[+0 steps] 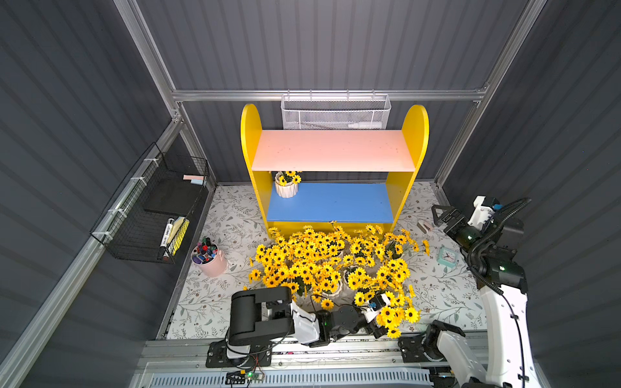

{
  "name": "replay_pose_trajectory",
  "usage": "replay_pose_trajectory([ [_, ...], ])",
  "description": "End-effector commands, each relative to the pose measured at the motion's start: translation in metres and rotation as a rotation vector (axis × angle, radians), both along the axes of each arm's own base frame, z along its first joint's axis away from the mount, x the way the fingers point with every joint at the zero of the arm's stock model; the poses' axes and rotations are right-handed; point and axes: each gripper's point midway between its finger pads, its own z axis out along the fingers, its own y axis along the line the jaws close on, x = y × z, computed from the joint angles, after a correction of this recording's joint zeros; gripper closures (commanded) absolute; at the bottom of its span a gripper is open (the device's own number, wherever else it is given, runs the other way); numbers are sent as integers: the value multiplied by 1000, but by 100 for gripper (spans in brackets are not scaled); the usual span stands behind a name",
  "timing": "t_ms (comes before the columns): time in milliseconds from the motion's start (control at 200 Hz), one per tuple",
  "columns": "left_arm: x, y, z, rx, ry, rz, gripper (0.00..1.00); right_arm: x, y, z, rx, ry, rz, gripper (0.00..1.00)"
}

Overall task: Take the sunflower pots off the shelves
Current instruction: Place the sunflower pot at the center of the board.

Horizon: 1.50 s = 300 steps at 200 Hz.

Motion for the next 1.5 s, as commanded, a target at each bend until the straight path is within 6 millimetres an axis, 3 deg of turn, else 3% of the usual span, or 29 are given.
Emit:
replay_pose_trajectory([
  [0,4,-6,15,-114,0,36,100,-2,5,15,7,-47,25,1],
  [440,25,-9,-26,-85,-26,145,100,-3,12,16,19,-50,65,1],
  [810,60,-24,-52,-50,-21,216,100,-5,18,16,26,-63,91,1],
  [940,63,-24,-55,-41,-9,214,81,-6,19,15,27,-65,91,1],
  [976,62,-24,-57,-32,-8,213,63,-7,19,14,29,-65,93,1],
  [1021,62,-23,-58,-23,0,214,30,-7,19,14,30,-65,94,1],
  [1081,62,-19,-59,-6,10,225,2,-7,20,12,30,-65,98,1],
  [1496,40,0,-35,92,48,151,1,-9,18,7,22,-80,81,1],
])
